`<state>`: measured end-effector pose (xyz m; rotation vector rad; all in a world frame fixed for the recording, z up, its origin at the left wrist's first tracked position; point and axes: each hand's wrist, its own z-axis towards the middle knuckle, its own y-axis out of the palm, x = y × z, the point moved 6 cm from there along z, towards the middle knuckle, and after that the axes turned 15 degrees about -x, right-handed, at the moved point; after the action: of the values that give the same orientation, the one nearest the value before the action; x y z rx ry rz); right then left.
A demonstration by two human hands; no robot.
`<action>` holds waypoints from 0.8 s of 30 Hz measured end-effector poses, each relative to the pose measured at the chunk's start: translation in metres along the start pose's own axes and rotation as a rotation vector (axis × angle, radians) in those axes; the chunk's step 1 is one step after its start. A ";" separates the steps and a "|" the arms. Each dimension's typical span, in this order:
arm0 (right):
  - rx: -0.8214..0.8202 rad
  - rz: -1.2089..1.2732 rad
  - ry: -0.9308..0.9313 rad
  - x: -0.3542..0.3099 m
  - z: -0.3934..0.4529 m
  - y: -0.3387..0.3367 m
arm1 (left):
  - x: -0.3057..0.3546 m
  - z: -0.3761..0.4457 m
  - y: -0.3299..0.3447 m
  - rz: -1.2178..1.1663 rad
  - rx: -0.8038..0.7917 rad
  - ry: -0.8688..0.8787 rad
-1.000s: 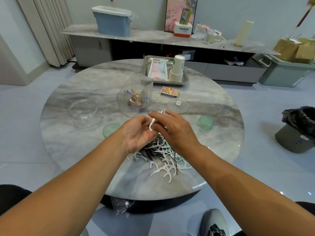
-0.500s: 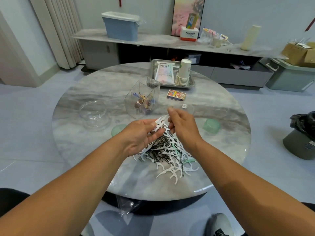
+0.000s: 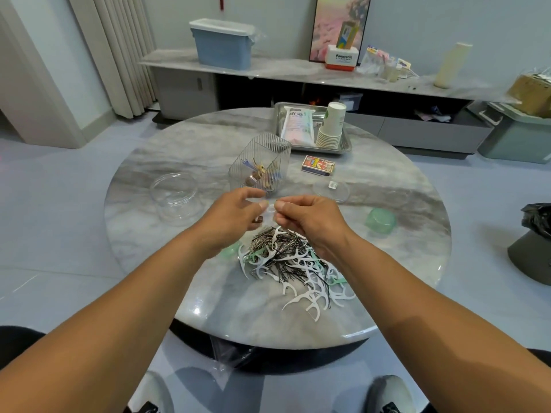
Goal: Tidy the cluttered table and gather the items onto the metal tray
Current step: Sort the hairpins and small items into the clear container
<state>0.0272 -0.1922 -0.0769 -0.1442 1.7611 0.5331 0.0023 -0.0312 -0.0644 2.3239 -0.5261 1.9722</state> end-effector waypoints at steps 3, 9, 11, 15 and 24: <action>0.039 -0.032 -0.028 -0.002 0.002 -0.002 | 0.005 -0.009 -0.033 0.311 0.180 0.041; 0.036 -0.104 -0.078 0.000 0.004 0.009 | -0.040 -0.018 -0.043 0.566 0.052 -0.278; -0.013 -0.136 -0.097 0.001 0.005 0.017 | -0.058 -0.019 -0.033 0.440 0.068 -0.248; -0.085 -0.275 -0.107 0.002 0.009 0.032 | -0.055 -0.019 -0.027 0.524 0.166 -0.100; -0.114 -0.837 -0.158 0.005 0.008 0.039 | -0.026 -0.018 -0.023 0.604 0.164 0.115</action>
<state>0.0182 -0.1536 -0.0721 -0.8497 1.3548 0.0256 -0.0113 0.0011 -0.0821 2.3055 -1.2169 2.4525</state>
